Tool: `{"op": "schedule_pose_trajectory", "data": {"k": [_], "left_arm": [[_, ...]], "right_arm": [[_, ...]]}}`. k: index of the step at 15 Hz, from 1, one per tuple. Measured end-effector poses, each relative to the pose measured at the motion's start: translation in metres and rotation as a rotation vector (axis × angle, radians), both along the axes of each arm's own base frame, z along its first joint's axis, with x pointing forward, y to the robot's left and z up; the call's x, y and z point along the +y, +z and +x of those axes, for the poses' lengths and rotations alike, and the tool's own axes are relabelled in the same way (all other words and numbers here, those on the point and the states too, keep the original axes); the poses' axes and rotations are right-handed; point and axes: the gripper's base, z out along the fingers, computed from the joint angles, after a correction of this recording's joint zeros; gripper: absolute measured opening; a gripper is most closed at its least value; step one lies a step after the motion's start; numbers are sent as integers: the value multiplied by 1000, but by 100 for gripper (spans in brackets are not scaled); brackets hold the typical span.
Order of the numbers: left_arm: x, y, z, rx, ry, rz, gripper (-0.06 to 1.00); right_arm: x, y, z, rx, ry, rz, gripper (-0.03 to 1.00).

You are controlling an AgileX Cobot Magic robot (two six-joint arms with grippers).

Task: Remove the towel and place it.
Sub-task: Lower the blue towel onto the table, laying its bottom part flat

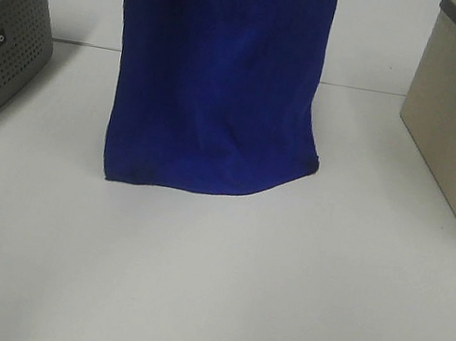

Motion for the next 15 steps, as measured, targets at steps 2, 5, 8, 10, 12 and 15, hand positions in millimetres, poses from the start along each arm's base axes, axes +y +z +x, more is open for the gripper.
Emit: {"op": "schedule_pose_trajectory", "data": {"k": [2, 5, 8, 10, 12, 15], "left_arm": [[9, -9, 27, -119, 8, -47, 0], [14, -4, 46, -290, 9, -83, 0], [12, 7, 52, -386, 14, -72, 0], [10, 6, 56, -393, 18, -63, 0], [11, -4, 61, -307, 38, -37, 0], [11, -18, 65, -169, 67, 8, 0]], "right_arm": [[10, -3, 24, -71, -1, 32, 2], [19, 4, 46, -159, -3, 72, 2], [9, 12, 52, -200, -27, 91, 2], [1, 13, 55, -195, -46, 91, 2], [1, 7, 55, -135, -43, 77, 2], [1, 1, 55, -62, -41, 60, 2]]}}
